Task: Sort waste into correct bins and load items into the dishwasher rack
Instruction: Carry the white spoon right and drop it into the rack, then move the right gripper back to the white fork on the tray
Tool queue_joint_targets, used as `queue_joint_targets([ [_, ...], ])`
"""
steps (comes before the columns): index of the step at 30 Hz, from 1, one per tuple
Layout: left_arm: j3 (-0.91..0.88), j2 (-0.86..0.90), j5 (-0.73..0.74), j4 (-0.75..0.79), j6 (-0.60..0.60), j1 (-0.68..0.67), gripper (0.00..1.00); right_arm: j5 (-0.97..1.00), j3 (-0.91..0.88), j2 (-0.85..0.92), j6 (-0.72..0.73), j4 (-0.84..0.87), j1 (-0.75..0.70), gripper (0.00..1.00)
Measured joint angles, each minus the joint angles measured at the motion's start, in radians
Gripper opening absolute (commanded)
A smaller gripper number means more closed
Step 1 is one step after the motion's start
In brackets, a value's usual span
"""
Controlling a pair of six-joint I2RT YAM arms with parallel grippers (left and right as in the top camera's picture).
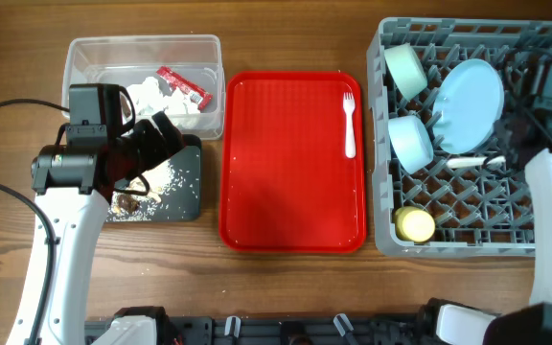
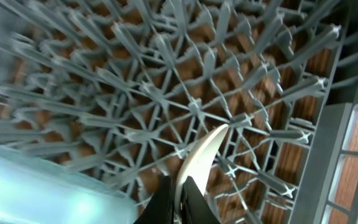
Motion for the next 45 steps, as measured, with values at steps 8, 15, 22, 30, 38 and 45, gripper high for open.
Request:
queue_joint_targets([
  [8,0.000,0.000,0.000,0.000,0.000,0.000,1.00,-0.028,-0.002,0.006,-0.090,0.011,0.000,0.77],
  [15,0.000,0.000,0.000,0.000,0.000,0.000,1.00,-0.385,0.121,-0.013,-0.465,0.019,0.027,0.77],
  [22,0.000,0.000,0.000,0.000,0.000,0.000,1.00,-0.521,0.239,-0.053,-0.603,0.048,0.301,0.79],
  [30,0.000,0.000,0.000,0.000,0.000,0.000,1.00,-0.450,0.242,0.151,-0.606,0.114,0.598,0.78],
  [38,0.000,0.000,0.000,0.000,0.000,0.000,1.00,-0.336,0.241,0.470,-0.538,0.270,0.605,0.77],
  [45,0.000,0.000,0.000,0.000,0.000,0.000,1.00,-0.236,0.241,0.618,-0.510,0.349,0.605,0.76],
])
